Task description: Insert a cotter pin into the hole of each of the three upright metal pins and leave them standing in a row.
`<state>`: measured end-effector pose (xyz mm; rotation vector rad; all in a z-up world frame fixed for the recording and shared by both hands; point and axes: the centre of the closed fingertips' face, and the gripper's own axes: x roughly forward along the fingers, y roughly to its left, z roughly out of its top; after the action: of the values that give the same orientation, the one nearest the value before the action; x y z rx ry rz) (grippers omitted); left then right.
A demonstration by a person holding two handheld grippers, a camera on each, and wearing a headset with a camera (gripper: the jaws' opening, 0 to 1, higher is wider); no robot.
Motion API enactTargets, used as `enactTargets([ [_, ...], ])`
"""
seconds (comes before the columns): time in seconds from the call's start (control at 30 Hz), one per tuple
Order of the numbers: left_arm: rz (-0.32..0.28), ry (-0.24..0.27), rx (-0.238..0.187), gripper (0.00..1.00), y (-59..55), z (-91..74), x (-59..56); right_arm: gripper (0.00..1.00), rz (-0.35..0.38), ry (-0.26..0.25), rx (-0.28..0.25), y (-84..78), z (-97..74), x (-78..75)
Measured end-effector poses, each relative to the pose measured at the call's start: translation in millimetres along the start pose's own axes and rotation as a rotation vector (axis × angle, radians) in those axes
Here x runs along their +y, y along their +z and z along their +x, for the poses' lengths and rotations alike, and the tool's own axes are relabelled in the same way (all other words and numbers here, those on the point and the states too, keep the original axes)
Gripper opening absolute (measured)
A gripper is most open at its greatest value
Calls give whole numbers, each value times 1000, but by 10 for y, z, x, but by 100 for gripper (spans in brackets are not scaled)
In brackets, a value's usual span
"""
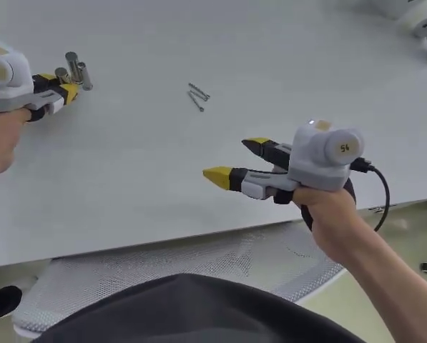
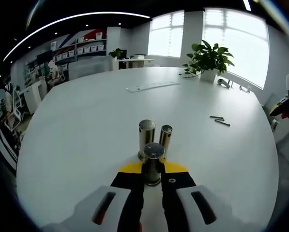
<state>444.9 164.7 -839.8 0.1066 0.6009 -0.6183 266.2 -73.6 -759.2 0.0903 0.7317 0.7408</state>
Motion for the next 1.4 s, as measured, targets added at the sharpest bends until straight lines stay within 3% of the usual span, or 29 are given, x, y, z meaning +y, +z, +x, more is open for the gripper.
enactTargets([
  [0.23, 13, 0, 3, 10, -5, -25, -7, 70, 0, 1, -2, -2, -3, -6],
  [0.67, 4, 11, -27, 10, 121, -148, 29, 70, -1, 9, -10, 16, 8, -14],
  [0.97, 23, 16, -26, 10, 129, -265, 7, 70, -4, 15, -23, 56, 24, -5],
  [1.4, 45, 7, -25, 10, 133, -395, -168, 70, -11, 26, -27, 41, 21, 30],
])
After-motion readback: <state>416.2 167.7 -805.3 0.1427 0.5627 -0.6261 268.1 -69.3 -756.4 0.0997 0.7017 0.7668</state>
